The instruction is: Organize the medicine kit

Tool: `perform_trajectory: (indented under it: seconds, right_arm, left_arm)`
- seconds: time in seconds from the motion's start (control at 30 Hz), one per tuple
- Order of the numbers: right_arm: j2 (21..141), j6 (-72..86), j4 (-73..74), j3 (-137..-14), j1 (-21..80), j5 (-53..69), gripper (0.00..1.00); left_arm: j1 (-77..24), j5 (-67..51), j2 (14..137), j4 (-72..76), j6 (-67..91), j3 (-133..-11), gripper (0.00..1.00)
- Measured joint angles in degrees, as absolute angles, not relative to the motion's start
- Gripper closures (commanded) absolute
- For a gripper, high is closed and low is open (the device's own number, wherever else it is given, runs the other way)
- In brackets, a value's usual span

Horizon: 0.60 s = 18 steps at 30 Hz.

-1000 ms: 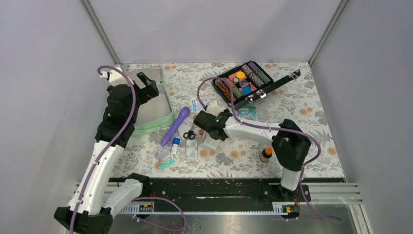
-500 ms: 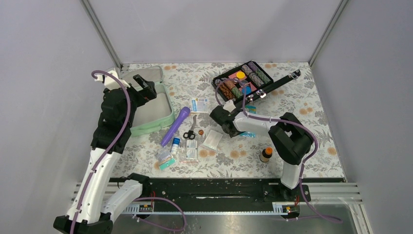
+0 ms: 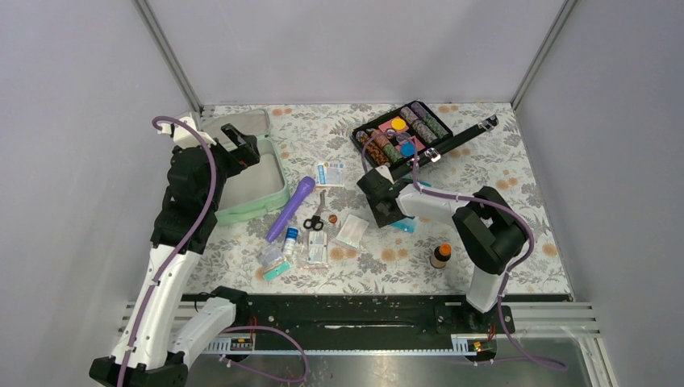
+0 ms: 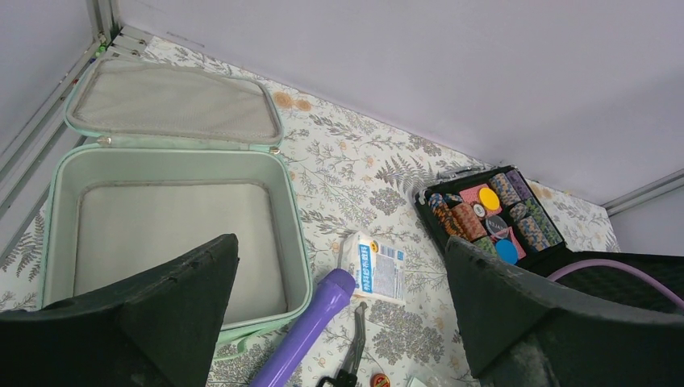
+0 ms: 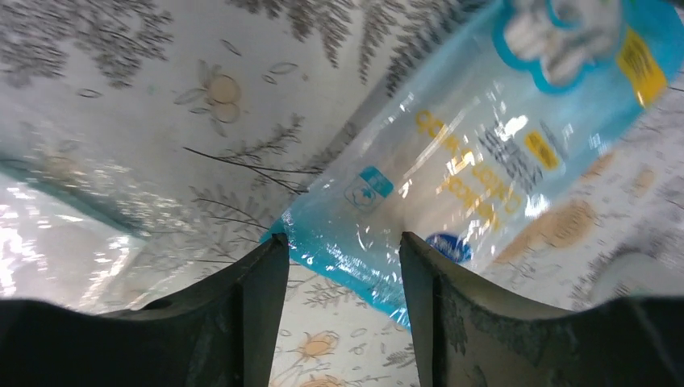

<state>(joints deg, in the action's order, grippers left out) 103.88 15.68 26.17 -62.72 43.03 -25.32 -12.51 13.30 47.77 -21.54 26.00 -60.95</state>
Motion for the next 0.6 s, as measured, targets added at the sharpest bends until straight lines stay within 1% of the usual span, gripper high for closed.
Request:
perform_trajectory:
  seconds: [0.13,0.37,0.5,0.53,0.6]
  right_arm:
    - [103.66,14.48,23.18,-62.85,41.04,-15.77,0.48]
    - [103.88,13.43,18.94,-63.02,41.17,1.21,0.53]
    - [103.92,12.01,18.00,-62.74,42.22,9.54,0.62]
    - [103.92,11.38,18.00,-62.54,42.72,11.14,0.62]
    - [103.74,10.35,18.11,-62.15,43.77,13.23,0.55]
  left_arm:
    - [-12.40,13.06,47.79,-21.52,26.00,-60.93,0.02]
    - [-12.29,12.69,48.10,-21.32,26.00,-59.94,0.02]
    - [-12.32,12.32,48.49,-21.34,25.91,-59.37,0.02]
    - [-12.29,12.23,48.56,-21.30,25.78,-59.37,0.02]
    - [-12.32,12.16,48.56,-21.19,25.19,-59.24,0.02]
